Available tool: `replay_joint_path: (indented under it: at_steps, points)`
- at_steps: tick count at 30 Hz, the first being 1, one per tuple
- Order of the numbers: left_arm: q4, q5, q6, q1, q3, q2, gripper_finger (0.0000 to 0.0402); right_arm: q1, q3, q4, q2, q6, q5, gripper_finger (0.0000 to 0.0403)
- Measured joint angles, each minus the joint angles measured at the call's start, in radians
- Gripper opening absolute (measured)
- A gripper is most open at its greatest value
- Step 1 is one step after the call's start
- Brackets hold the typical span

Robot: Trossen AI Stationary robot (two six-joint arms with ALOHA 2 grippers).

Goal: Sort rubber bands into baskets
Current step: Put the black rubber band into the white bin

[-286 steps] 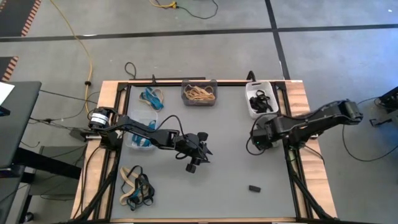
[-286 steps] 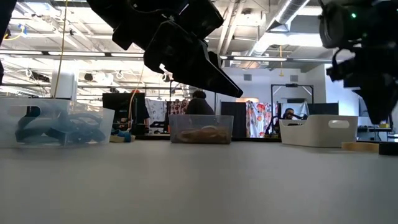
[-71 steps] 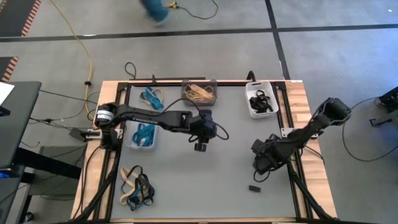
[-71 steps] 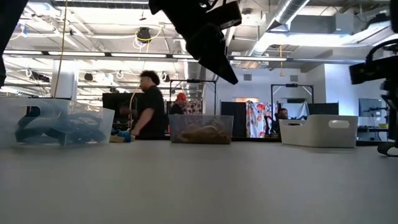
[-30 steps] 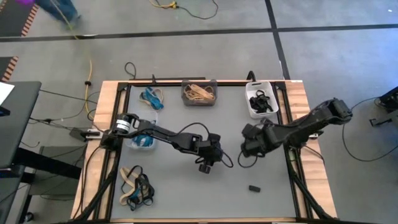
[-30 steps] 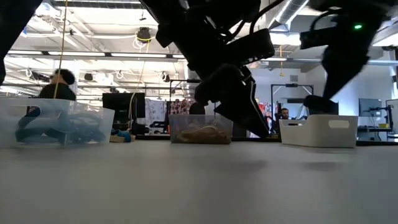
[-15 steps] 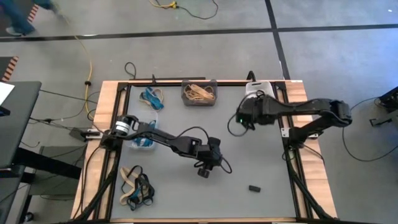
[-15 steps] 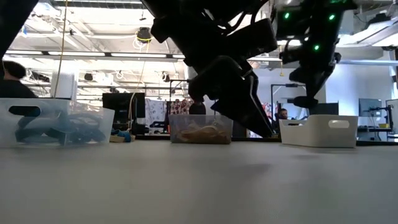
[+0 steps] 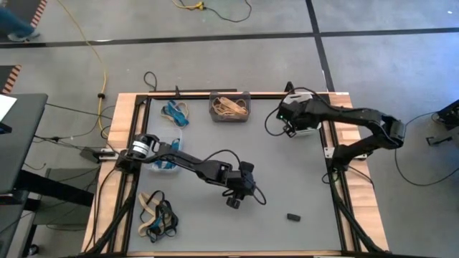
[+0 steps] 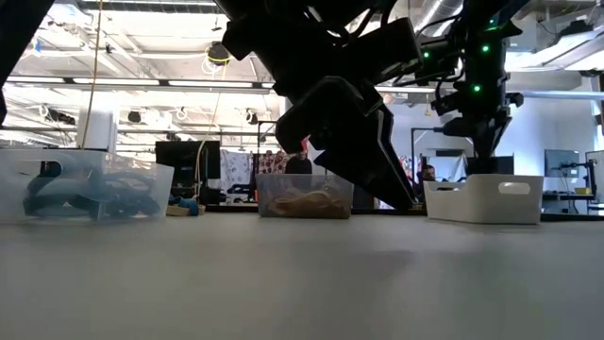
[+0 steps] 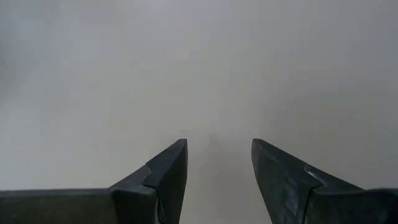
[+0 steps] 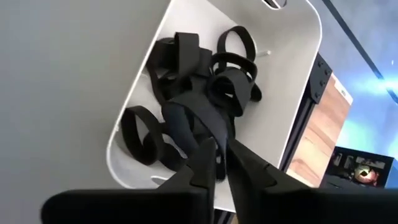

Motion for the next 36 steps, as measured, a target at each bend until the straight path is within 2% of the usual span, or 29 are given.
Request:
replay_joint_path:
  at_steps: [8,13,18,26,36]
  points:
    - [-0.013,0.000,-0.014,0.000,0.000,0.000,0.0169,-0.009,0.000,-0.029,0.000,-0.004,0.015,0.0120]
    - [-0.013,0.000,-0.022,0.000,0.000,0.000,0.0169,0.057,0.000,-0.031,-0.017,-0.005,0.015,0.0154]
    - [-0.012,0.000,-0.024,0.000,0.000,0.000,0.0169,0.176,0.000,-0.031,-0.069,0.010,0.009,0.0169]
    - [-0.001,0.000,-0.032,0.000,0.000,0.000,0.0169,0.402,0.000,-0.004,-0.165,0.080,0.002,0.0172]
    - [0.026,-0.001,-0.032,0.000,0.000,-0.001,0.0169,0.718,0.000,0.074,-0.155,0.169,-0.048,0.0172]
